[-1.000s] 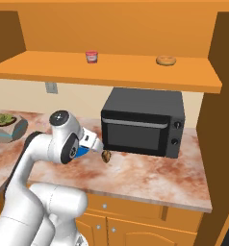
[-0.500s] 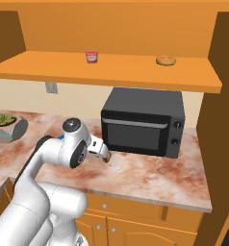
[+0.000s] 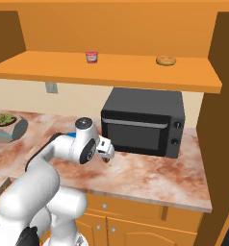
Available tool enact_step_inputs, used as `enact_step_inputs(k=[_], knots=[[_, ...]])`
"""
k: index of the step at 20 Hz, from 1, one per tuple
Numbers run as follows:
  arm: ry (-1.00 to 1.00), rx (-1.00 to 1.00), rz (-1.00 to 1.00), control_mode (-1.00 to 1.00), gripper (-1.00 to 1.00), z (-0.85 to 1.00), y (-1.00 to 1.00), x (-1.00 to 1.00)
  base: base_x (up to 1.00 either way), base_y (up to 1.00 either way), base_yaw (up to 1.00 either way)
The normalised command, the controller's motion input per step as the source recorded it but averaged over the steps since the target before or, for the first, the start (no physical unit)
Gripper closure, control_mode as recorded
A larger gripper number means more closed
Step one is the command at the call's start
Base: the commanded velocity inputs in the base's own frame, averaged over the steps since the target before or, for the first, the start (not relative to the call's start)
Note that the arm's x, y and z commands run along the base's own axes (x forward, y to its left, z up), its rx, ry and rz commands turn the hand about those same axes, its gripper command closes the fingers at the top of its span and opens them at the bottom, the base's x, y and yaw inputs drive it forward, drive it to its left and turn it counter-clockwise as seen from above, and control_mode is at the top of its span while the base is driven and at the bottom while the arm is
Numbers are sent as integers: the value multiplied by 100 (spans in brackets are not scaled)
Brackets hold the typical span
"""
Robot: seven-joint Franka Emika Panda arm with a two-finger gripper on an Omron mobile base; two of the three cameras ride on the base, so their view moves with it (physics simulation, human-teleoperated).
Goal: Pick the avocado and bread from the counter and place them on the plate. Then pick the jam from the cabinet and place it next to the plate. Lastly close the cabinet door.
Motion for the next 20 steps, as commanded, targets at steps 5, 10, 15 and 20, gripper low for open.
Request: enact_step_inputs(k=[5, 10, 15, 20], knots=[[13, 0, 0, -100, -100, -14, -15, 35, 0, 0, 0], [14, 0, 0, -100, -100, -16, -10, 34, 0, 0, 0], [5, 0, 1, -100, -100, -22, -2, 23, 0, 0, 0], [0, 0, 6, -100, -100, -31, 0, 14, 0, 0, 0]])
